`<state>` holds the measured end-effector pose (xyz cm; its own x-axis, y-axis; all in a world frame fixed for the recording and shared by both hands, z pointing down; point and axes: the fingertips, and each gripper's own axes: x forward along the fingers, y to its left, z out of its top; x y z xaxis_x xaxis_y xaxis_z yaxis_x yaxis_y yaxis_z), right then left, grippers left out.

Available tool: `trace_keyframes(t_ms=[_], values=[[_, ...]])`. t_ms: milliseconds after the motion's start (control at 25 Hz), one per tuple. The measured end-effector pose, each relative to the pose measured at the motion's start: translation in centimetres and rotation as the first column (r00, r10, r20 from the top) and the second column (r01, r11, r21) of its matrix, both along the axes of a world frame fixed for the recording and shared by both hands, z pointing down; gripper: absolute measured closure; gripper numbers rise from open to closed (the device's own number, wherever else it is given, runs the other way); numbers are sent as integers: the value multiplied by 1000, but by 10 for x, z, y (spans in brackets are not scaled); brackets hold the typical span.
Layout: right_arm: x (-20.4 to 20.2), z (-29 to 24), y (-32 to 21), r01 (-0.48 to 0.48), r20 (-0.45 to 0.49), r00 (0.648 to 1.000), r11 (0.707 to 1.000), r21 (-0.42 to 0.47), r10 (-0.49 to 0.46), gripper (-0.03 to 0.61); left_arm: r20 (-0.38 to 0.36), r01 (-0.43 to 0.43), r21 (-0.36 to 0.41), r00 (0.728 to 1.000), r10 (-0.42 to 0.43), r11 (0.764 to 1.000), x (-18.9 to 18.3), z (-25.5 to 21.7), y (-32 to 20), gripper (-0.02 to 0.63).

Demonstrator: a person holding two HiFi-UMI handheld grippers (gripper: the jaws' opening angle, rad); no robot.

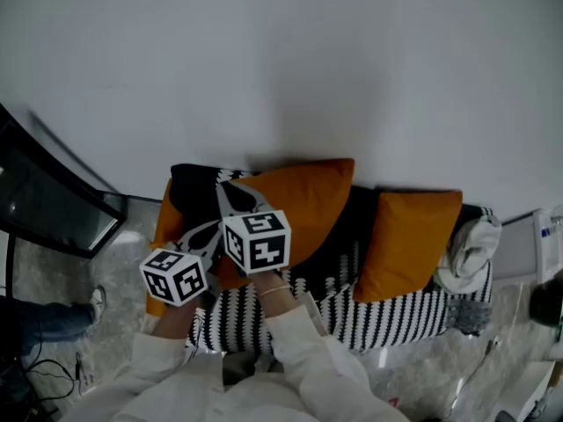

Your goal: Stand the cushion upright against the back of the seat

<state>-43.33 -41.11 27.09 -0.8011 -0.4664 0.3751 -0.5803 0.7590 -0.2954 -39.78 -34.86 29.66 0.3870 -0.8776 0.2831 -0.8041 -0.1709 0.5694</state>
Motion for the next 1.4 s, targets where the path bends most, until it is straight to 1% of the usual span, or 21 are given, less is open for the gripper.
trace_keyframes(t_ms=[120,280,440,720,800,840,920,960,1160,1280,1400], values=[[-8,10,2,19,-16,1000,1000,-14,-19,557,3,6,-11,1000,-6,1000,-4,7,2,606],[-9,14,7,36,-21,999,999,-40,-37,555,-4,2,-12,1000,-2,1000,-1,6,1,606],[-8,12,9,47,-11,999,998,-37,-48,555,7,-10,-12,1000,10,1000,3,3,2,606],[6,7,18,65,-9,998,997,-27,-66,554,25,-13,-2,1000,13,1000,12,-5,6,606],[10,4,17,52,-1,999,998,-17,-52,551,30,-10,7,1000,10,1000,13,-7,7,606],[12,2,16,43,3,999,999,-8,-43,539,32,-9,12,999,8,1000,12,-8,7,606],[12,0,14,28,8,1000,1000,0,-28,482,34,-11,16,999,10,1000,10,-10,8,606],[12,0,14,24,7,1000,1000,-1,-24,471,34,-13,16,999,13,1000,10,-11,9,606],[23,-6,13,-2,-8,1000,1000,30,2,437,40,-17,21,999,16,1000,11,-14,11,606],[40,-10,14,-20,-15,1000,999,50,21,434,37,-14,27,999,13,1000,15,-17,14,606],[61,-18,15,-61,-7,998,996,70,61,434,37,-13,38,999,11,999,22,-22,18,606]])
